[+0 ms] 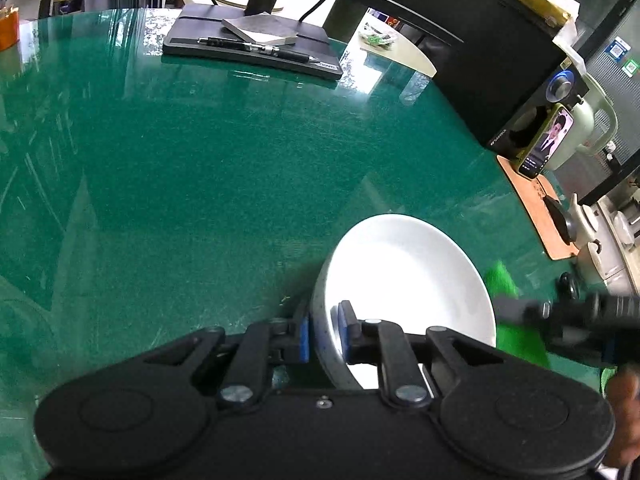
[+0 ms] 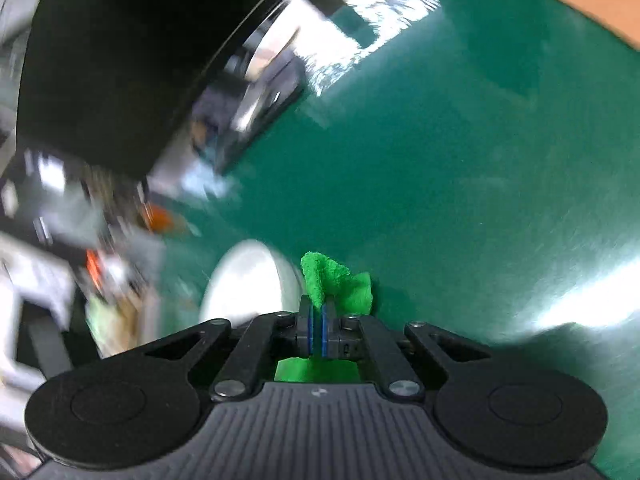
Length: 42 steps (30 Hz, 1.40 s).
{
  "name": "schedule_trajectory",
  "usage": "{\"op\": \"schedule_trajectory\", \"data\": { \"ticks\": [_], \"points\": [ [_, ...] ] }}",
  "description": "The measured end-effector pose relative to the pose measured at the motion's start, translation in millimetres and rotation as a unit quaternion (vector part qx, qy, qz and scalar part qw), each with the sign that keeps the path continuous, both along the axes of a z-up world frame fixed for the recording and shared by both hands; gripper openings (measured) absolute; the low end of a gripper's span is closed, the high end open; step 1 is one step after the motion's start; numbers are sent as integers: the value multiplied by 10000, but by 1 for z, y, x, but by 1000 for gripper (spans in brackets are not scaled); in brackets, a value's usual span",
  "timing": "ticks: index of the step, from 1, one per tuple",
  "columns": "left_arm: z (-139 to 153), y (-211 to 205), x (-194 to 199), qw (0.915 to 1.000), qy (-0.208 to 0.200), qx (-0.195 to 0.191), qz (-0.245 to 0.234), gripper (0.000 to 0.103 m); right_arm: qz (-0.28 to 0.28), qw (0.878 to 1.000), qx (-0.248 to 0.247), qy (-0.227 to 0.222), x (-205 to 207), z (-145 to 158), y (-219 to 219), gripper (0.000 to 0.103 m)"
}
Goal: Clean bowl
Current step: 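Lift the white bowl with the left tool while the right tool brings the cloth to its rim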
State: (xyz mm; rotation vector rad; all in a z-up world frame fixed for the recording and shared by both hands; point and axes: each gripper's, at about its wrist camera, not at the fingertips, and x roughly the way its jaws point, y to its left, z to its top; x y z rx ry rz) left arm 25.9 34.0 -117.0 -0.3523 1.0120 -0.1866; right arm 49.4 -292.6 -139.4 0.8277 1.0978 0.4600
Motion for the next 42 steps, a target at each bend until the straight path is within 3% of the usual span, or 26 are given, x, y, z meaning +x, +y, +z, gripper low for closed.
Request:
{"op": "schedule_trajectory", "data": {
  "ticks": [3,9,19,22,27,31,34,42],
  "points": [
    [0,-2,3,9999,-30,111,-10,18,-492,9947,724,544,17,-16,4,4],
    [2,-6,2,9995,-51,295,-49,20,-1107,9764,1425,1185,31,-40,18,4],
    [6,-19,1,9973,-120,660,-292,26,-1341,9648,1629,1572,16,-43,16,4],
    [6,-20,1,9968,-127,715,-333,28,-1228,9670,1710,1435,32,-42,38,4],
    [6,-23,-1,9962,-194,747,-400,35,-1059,9726,1594,1319,28,-37,36,4],
    [6,-30,-1,9945,-274,863,-533,39,-1199,9707,1405,1536,10,-40,16,4],
    [6,-32,-1,9932,-294,935,-624,40,-1377,9623,1503,1800,1,-48,9,4],
    [5,-40,-2,9881,-450,1155,-911,48,-1285,9632,1411,1893,28,-55,34,8]
  ]
}}
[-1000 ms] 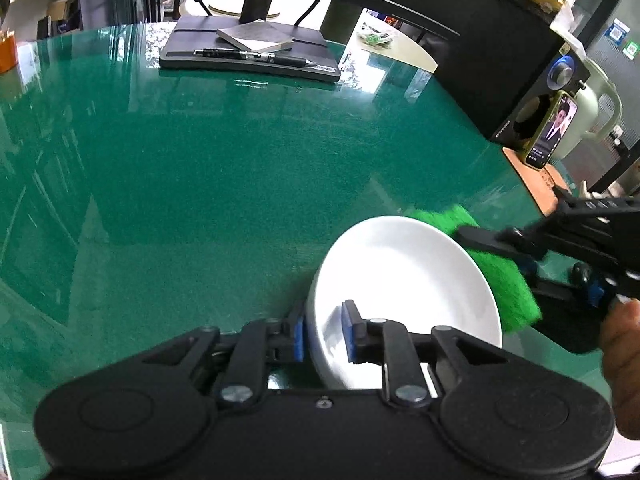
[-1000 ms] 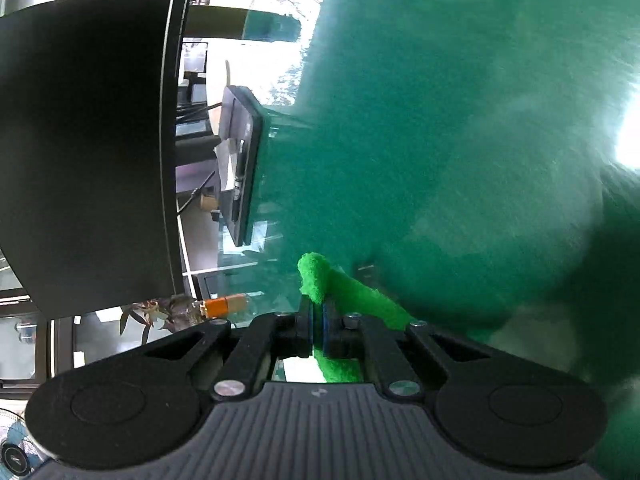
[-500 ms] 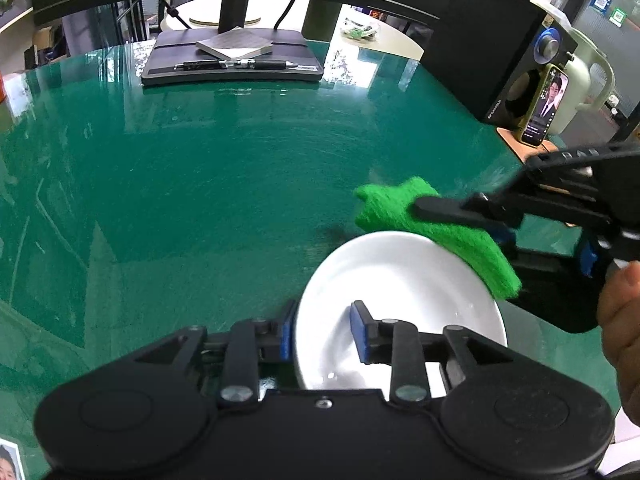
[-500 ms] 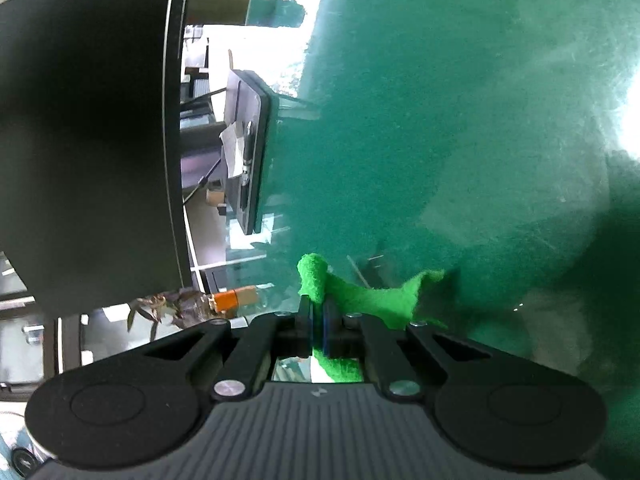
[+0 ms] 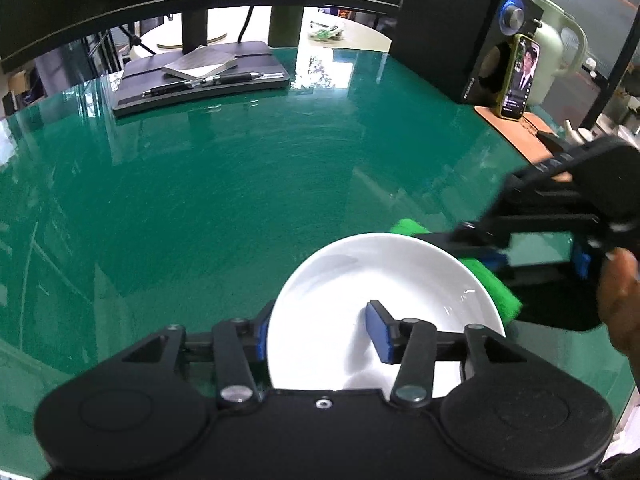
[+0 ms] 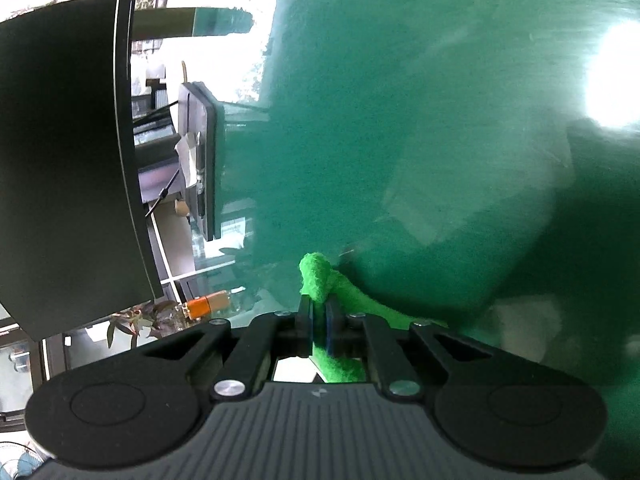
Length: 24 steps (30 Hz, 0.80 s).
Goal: Clean bowl
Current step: 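Lift the white bowl with the left tool while the right tool brings the cloth to its rim, then wipe the green cloth along the bowl rim with the right tool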
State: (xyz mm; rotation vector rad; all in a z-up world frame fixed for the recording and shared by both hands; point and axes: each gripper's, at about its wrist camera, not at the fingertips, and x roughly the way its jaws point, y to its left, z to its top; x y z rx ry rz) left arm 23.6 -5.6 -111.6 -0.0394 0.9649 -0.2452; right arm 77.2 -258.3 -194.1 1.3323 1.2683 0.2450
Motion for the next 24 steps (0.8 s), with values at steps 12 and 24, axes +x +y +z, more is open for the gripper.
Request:
{"op": "schedule_trajectory", "data": {
  "ticks": [12,24],
  "points": [
    [-1,-2,-1,9999,-93,56,-61,55,142,9998,-105,24,-25,5,-23,6],
    [-2,-4,-3,9998,-93,146,-36,64,195,9996,-200,23,-14,6,-11,5]
  ]
}}
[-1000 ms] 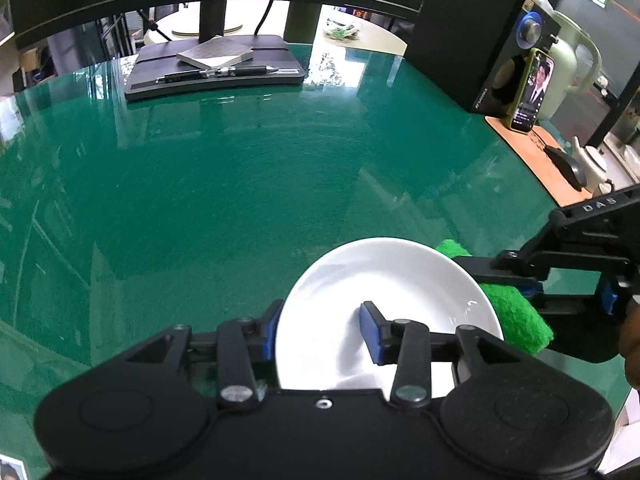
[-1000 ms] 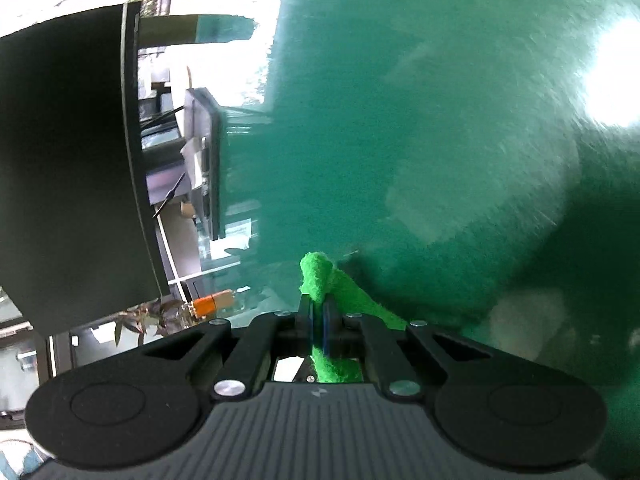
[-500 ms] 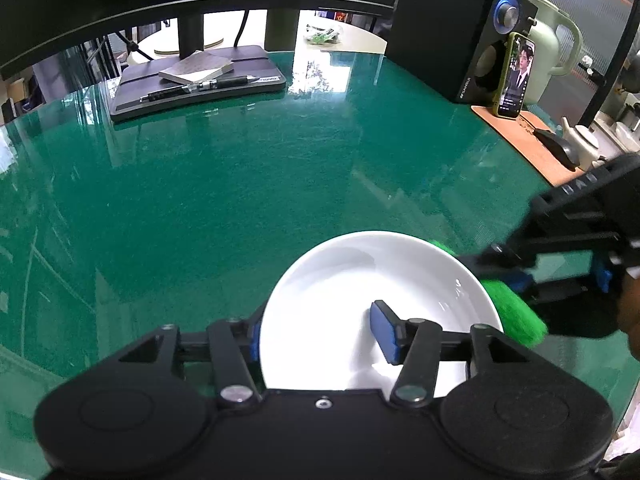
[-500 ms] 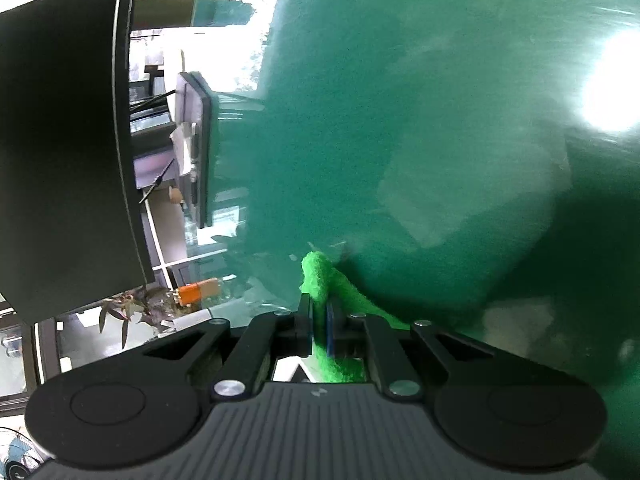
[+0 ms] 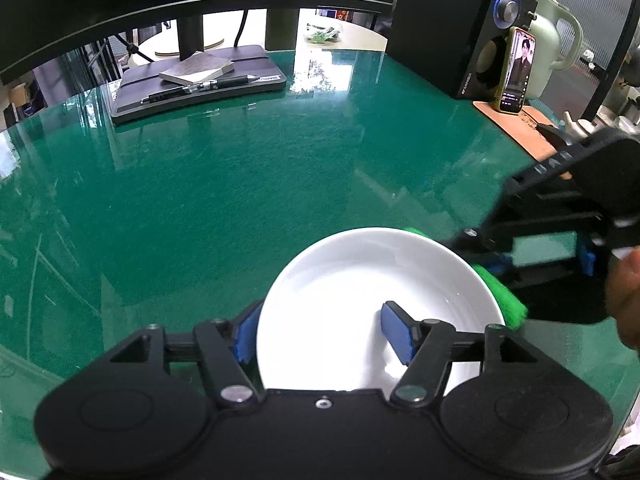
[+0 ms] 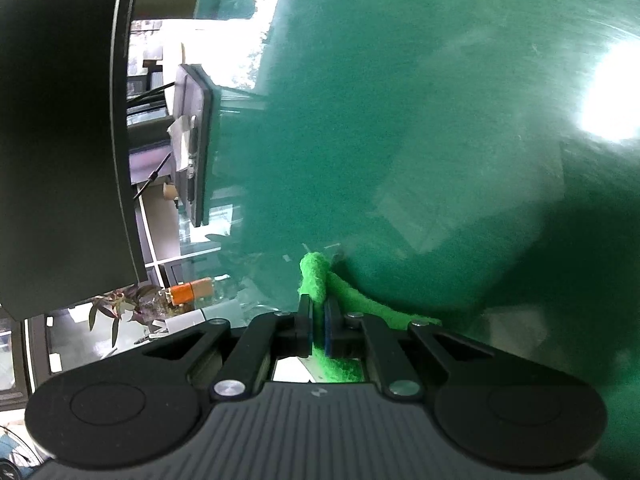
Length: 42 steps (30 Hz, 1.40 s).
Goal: Clean bowl
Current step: 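Wipe the green cloth along the bowl rim with the right tool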
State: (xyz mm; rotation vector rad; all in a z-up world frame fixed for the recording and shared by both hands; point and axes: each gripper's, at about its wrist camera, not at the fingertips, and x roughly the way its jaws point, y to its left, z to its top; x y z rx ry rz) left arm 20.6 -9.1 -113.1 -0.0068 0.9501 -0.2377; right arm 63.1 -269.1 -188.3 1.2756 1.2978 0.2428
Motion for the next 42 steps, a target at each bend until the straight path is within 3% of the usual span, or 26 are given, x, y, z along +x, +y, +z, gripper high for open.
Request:
{"op": "schedule_trajectory", "data": {
  "ticks": [5,14,21,28,42],
  "points": [
    [0,0,1,10000,-2,4,-22,64,-121,9998,106,152,-7,-3,-8,5],
    [-1,0,0,10000,2,22,-29,65,-17,10000,44,-79,12,2,13,6],
    [-1,0,0,10000,-19,26,-47,67,-125,9998,61,164,0,-3,-1,6],
    [-1,0,0,10000,-14,37,-63,68,-68,10000,56,-7,20,2,22,7],
    [-2,-1,-1,10000,-11,56,-66,71,-127,9999,42,93,12,3,11,8]
  ]
}}
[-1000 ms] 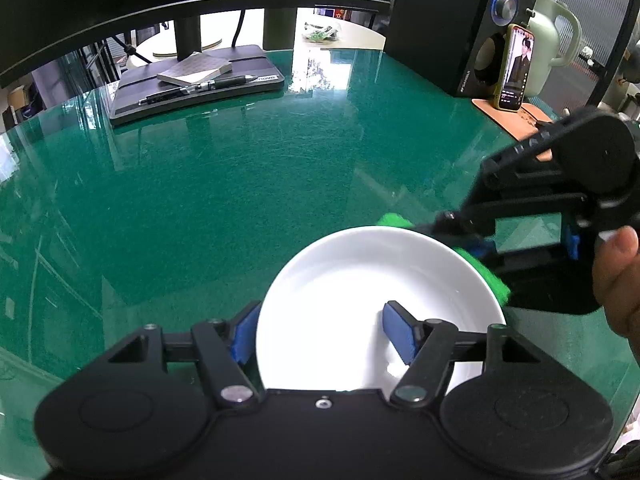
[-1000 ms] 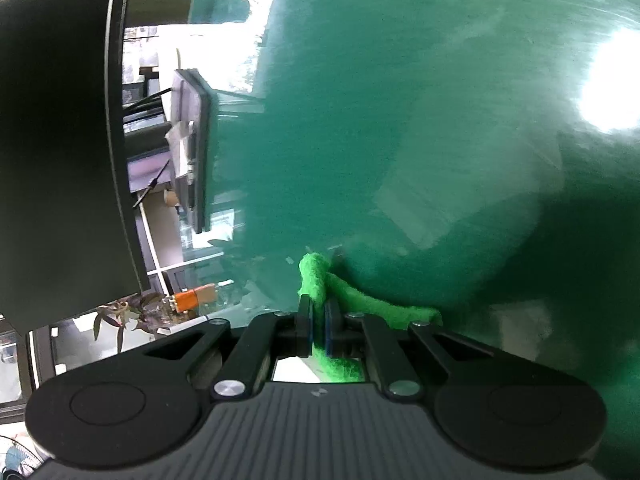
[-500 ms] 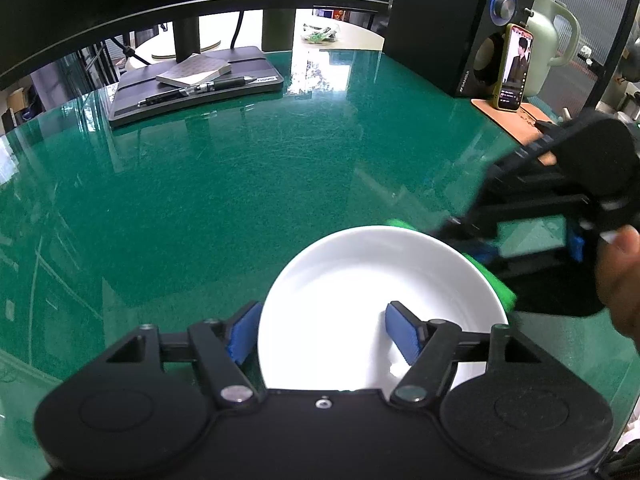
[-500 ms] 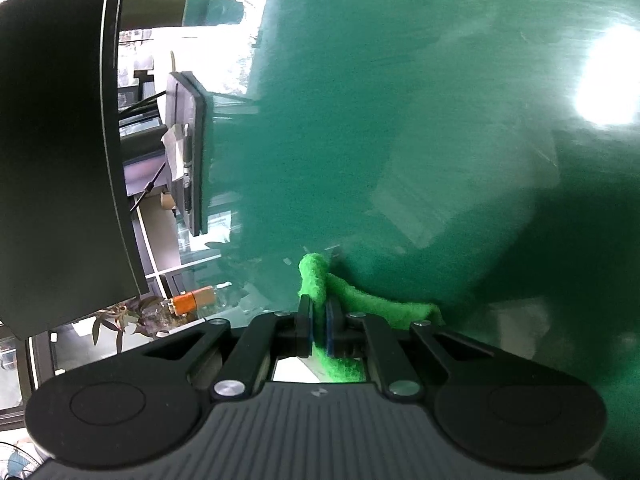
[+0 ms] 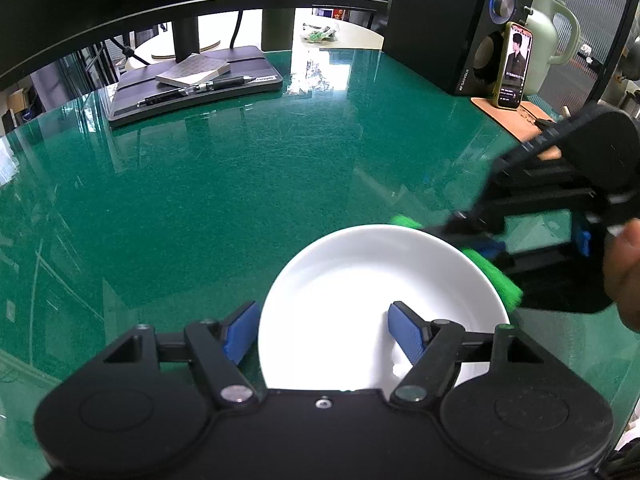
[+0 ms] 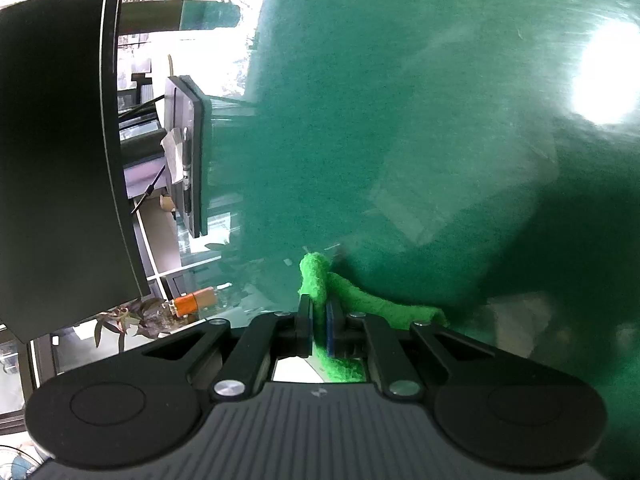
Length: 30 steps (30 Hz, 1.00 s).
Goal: Clean bowl
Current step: 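Wipe the green cloth along the bowl rim with the right tool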
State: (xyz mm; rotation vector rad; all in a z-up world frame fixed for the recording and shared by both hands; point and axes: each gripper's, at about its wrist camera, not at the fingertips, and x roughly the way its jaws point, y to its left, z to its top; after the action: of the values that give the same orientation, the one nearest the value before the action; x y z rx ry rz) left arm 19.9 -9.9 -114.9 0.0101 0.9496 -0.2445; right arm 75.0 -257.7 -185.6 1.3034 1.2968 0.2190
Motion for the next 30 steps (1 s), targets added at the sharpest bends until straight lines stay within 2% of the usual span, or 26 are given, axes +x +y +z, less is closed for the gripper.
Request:
{"op": "schedule_trajectory", "data": {
  "ticks": [5,13,20,22,24,30],
  "points": [
    [0,0,0,10000,17,4,16,72,115,9996,102,-237,12,7,14,8],
    [-1,-1,0,10000,19,11,-7,75,9,9999,71,-91,1,5,-1,8],
    [-1,0,-1,10000,0,17,-40,76,159,9995,60,-264,15,7,20,8],
    [-2,0,-2,10000,-14,25,-72,84,172,9993,36,-319,13,10,18,8],
    [-4,2,-2,10000,-41,49,-50,87,144,9993,13,-343,7,12,12,8],
    [-2,20,-16,9988,105,-60,476,87,-37,9999,-17,-119,-28,9,-9,8]
  ]
}}
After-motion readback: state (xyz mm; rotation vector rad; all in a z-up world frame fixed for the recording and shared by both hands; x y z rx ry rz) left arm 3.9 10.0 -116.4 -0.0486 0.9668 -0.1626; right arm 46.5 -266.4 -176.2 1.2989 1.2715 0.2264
